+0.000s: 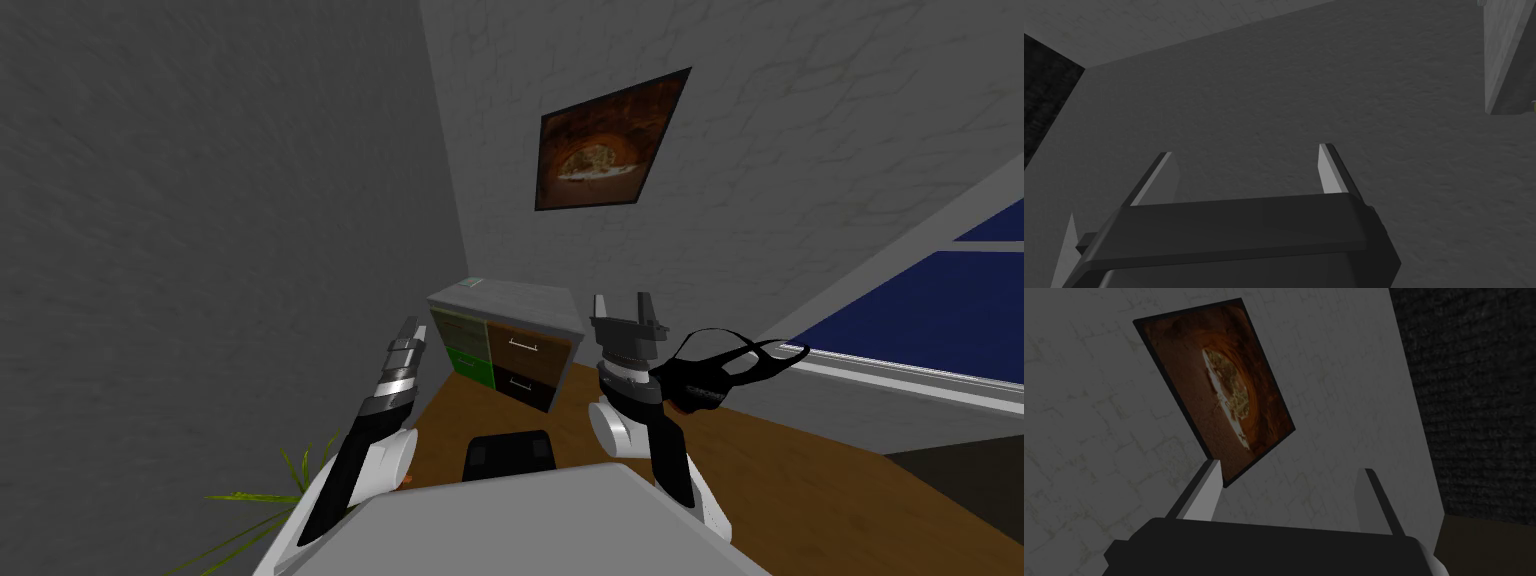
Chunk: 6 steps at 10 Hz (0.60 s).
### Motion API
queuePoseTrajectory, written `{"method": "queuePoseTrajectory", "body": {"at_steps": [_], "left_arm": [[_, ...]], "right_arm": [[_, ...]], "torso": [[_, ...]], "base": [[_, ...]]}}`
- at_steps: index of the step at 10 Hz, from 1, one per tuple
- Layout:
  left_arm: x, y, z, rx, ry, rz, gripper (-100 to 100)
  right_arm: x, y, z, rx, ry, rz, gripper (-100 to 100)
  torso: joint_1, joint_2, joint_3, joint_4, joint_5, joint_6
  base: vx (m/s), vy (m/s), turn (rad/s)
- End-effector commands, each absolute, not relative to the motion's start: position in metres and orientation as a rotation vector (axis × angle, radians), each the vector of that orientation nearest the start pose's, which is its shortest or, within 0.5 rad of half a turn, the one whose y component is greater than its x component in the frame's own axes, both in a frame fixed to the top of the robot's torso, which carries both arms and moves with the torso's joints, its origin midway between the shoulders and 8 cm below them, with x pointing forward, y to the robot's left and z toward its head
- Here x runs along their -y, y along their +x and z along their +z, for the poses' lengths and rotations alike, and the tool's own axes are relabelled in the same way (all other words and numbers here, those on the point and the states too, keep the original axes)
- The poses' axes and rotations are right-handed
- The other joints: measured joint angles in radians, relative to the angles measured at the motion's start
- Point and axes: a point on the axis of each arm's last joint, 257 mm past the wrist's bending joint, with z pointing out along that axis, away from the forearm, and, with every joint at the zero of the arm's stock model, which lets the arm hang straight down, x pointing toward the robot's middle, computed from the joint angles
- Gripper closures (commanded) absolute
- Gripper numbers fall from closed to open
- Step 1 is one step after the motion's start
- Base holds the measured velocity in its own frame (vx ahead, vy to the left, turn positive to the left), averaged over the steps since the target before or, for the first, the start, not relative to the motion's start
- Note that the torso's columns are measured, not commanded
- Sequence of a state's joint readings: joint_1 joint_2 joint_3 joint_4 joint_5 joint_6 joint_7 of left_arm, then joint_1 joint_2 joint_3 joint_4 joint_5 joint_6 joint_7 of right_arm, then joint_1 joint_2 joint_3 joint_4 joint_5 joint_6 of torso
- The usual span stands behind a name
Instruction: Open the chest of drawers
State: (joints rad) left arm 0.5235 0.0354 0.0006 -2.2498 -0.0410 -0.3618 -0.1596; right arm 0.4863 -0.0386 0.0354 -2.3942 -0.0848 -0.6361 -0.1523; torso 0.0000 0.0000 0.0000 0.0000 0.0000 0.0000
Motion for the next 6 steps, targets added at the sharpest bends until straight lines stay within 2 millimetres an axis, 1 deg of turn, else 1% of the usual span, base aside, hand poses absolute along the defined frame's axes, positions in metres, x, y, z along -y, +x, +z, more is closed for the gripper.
{"method": "queuePoseTrajectory", "body": {"at_steps": [1,3,6], "left_arm": [[-0.2822,0.3687,-0.026,-0.837,-0.684,-1.073,0],[-0.2821,0.3687,-0.0259,-0.837,-0.684,-1.073,0],[-0.2821,0.3686,-0.0259,-0.837,-0.684,-1.073,0]], "right_arm": [[0.2647,0.2916,0.0982,-0.376,0.516,1.599,0],[0.2647,0.2916,0.0982,-0.376,0.516,1.599,0],[0.2647,0.2915,0.0983,-0.376,0.516,1.599,0]], "torso": [[0.0,0.04,-0.082,0.041,0.0,0.0],[0.0,0.175,-0.351,0.176,0.0,0.0],[0.0,0.396,-0.792,0.396,0.0,0.0]], "base": [[0.0,0.0,0.0],[0.0,0.0,0.0],[0.0,0.0,0.0]]}}
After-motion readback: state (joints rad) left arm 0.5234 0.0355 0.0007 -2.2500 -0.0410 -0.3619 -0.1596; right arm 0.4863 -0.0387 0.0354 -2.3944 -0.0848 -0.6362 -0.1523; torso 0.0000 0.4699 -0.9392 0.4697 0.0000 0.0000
